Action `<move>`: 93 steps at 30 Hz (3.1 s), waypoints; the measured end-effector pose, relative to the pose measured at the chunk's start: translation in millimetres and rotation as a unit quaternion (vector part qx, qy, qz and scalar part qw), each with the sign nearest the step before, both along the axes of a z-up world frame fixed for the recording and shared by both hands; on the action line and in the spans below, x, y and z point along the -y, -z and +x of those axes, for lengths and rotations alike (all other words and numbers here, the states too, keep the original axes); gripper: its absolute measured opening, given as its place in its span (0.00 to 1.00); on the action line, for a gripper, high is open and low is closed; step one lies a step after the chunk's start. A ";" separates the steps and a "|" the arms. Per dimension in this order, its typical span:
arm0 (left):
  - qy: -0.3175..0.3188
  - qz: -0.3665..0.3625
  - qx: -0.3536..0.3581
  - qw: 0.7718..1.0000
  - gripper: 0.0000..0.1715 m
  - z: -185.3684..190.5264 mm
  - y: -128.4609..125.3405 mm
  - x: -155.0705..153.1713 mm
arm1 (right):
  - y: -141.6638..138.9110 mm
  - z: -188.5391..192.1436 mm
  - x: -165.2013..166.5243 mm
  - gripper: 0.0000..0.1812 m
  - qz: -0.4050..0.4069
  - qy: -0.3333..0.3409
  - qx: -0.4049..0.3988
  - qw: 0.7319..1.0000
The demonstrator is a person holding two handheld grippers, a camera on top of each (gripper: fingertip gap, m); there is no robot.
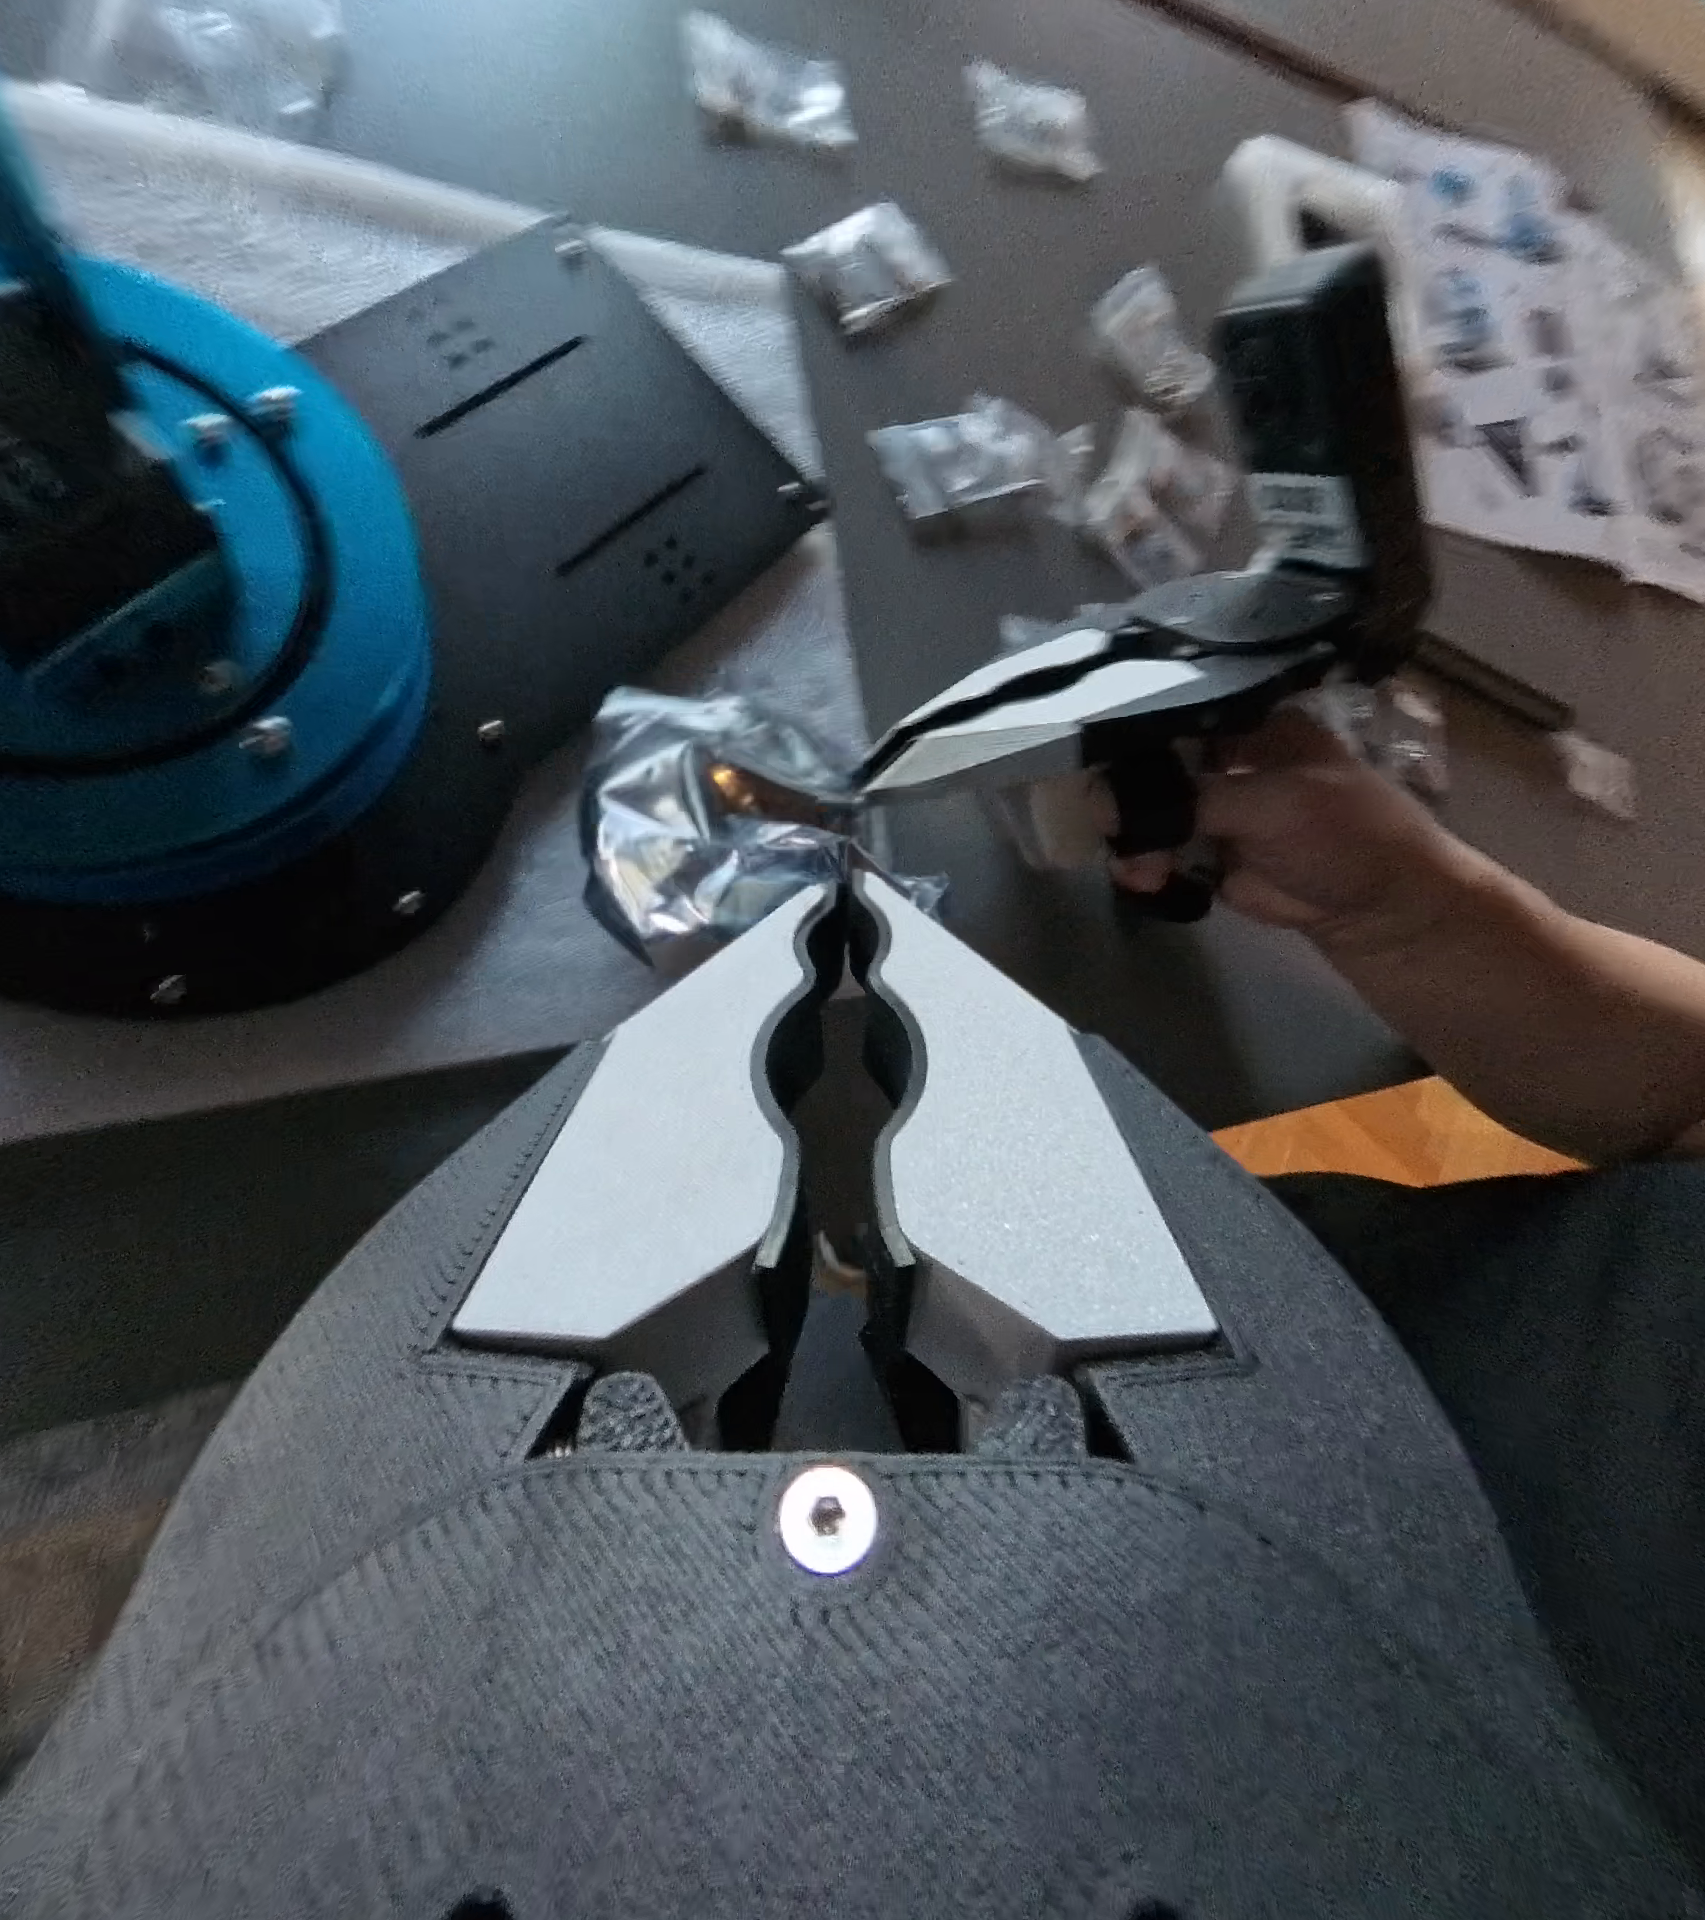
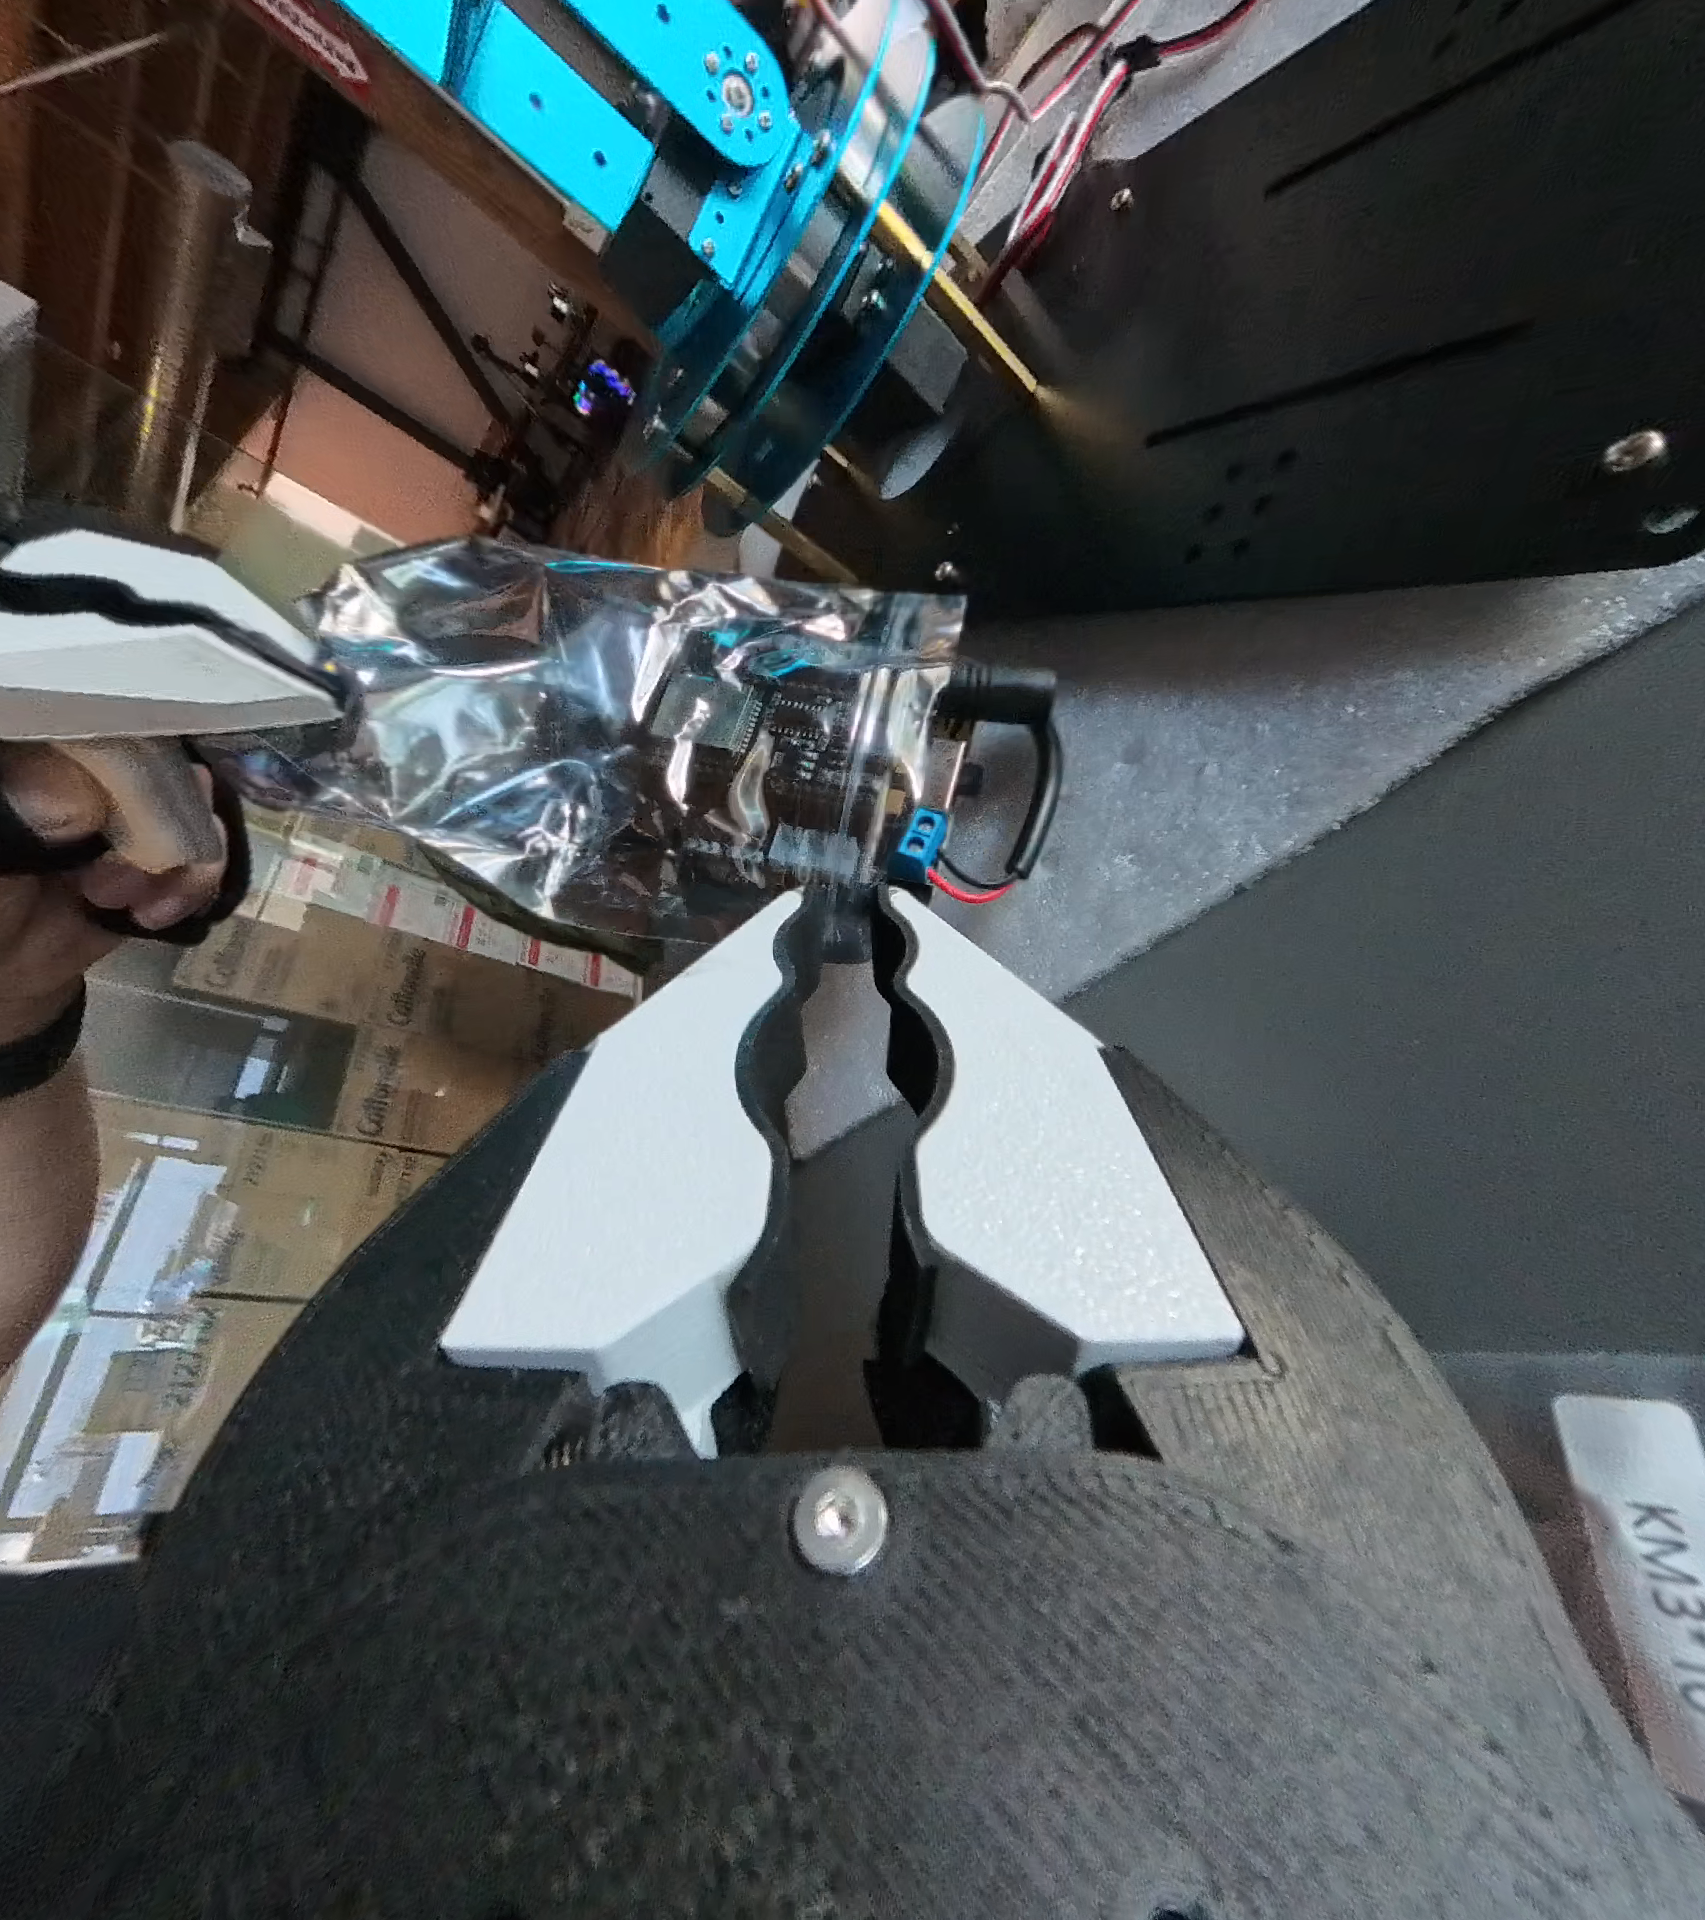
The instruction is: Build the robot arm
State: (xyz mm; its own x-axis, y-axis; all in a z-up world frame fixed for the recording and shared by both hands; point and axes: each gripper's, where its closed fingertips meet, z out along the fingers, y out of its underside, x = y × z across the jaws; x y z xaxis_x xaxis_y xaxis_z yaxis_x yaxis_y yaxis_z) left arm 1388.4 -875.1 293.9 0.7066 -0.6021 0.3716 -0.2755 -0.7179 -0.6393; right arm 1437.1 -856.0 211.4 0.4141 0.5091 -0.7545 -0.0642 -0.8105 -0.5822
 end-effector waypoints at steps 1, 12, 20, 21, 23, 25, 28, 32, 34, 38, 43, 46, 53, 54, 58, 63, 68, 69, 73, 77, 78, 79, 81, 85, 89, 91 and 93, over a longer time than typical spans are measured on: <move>-0.002 0.012 -0.019 1.000 0.00 -4.9 5.3 -2.3 | 0.8 1.2 0.5 0.04 0.006 -0.001 0.005 1.000; -0.007 0.004 -0.017 1.000 0.00 -16.7 15.0 -0.1 | -0.9 6.2 -0.6 0.04 0.034 0.012 0.018 0.999; 0.020 -0.002 0.009 1.000 0.00 14.1 17.7 6.3 | 6.3 23.8 -4.8 0.03 0.054 0.030 0.063 0.996; 0.030 0.018 -0.031 0.999 0.00 12.9 22.3 3.5 | 7.6 25.6 -6.4 0.03 0.050 0.033 0.067 0.996; 0.028 0.024 -0.039 0.999 0.00 5.7 16.2 0.5 | 6.2 24.7 -6.3 0.04 0.054 0.027 0.064 0.996; 0.019 -0.002 -0.012 1.000 0.00 1.7 11.2 6.4 | 3.4 20.0 -3.2 0.02 0.057 0.019 0.061 0.996; 0.021 -0.019 0.008 1.000 0.00 5.8 18.3 15.2 | 12.3 14.5 -0.3 0.00 0.080 0.008 0.111 0.991; 0.006 -0.003 -0.024 1.000 0.00 -9.9 26.9 7.5 | 12.0 13.4 1.8 0.05 0.078 -0.004 0.105 0.991; 0.008 -0.007 -0.013 1.000 0.00 -10.8 20.7 7.5 | 2.2 20.4 -2.1 0.02 0.113 -0.003 0.100 0.989; 0.039 0.007 -0.052 0.998 0.00 -6.8 17.8 9.8 | -5.5 33.4 -9.2 0.04 0.170 -0.012 0.139 0.976; 0.059 0.027 -0.060 0.996 0.00 0.2 2.3 0.7 | 10.5 37.3 -5.8 0.07 0.175 -0.039 0.184 0.967; 0.065 0.024 -0.066 0.995 0.00 2.9 -1.3 -3.2 | 13.5 34.7 -3.2 0.09 0.169 -0.047 0.187 0.967; 0.055 0.015 -0.043 0.997 0.00 -0.3 -7.7 -1.9 | 13.8 32.4 0.3 0.09 0.163 -0.058 0.179 0.968; 0.055 0.034 -0.074 0.995 0.00 -5.5 -2.9 -5.4 | 13.3 30.9 0.3 0.09 0.168 -0.058 0.182 0.967; 0.035 0.000 -0.034 0.999 0.00 -4.5 -4.3 -2.0 | 16.1 26.3 3.7 0.10 0.185 -0.071 0.201 0.959; 0.016 -0.004 -0.025 1.000 0.00 -9.9 1.7 -3.0 | 12.4 19.1 4.9 0.13 0.226 -0.077 0.205 0.949; -0.008 -0.012 0.004 1.000 0.00 -14.0 2.7 -4.5 | 2.1 14.9 -0.1 0.15 0.361 -0.073 0.258 0.893; -0.007 -0.029 0.026 0.999 0.00 -9.1 1.4 -1.5 | 3.3 14.9 -0.9 0.15 0.373 -0.071 0.270 0.885; -0.020 -0.043 0.062 0.997 0.00 -8.8 -0.9 -5.7 | 2.8 12.8 -0.7 0.12 0.432 -0.073 0.302 0.847; -0.031 -0.071 0.078 0.994 0.00 -15.6 11.5 -0.3 | -6.1 9.7 6.1 0.04 0.482 -0.074 0.293 0.823; -0.036 -0.078 0.088 0.992 0.00 -17.8 13.8 0.9 | -4.0 10.6 6.4 0.05 0.482 -0.078 0.299 0.820; -0.039 -0.080 0.093 0.992 0.00 -20.6 16.1 2.3 | -1.5 11.0 7.9 0.06 0.484 -0.089 0.306 0.815; -0.040 -0.084 0.094 0.991 0.00 -26.7 22.6 7.2 | -3.2 11.8 9.6 0.06 0.508 -0.098 0.323 0.792; -0.050 -0.114 0.129 0.984 0.00 -42.3 34.9 14.4 | 0.4 6.7 20.9 0.03 0.558 -0.135 0.330 0.750; -0.054 -0.150 0.188 0.969 0.00 -49.9 40.5 17.1 | 11.4 8.8 15.5 0.01 0.589 -0.139 0.373 0.703; -0.049 -0.167 0.215 0.961 0.00 -50.1 41.9 17.9 | 8.8 4.4 15.1 0.01 0.608 -0.138 0.367 0.690; -0.047 -0.185 0.237 0.953 0.00 -52.9 42.9 17.9 | 12.7 4.5 8.1 0.02 0.609 -0.144 0.386 0.678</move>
State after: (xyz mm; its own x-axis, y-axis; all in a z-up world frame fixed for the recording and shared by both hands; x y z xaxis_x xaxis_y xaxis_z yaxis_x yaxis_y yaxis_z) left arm 1335.5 -893.0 251.0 0.4514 -0.3101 0.8367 0.0587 -0.9253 -0.3746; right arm 1441.6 -864.1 198.7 0.1967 0.7039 0.6825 0.6989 0.3876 -0.6011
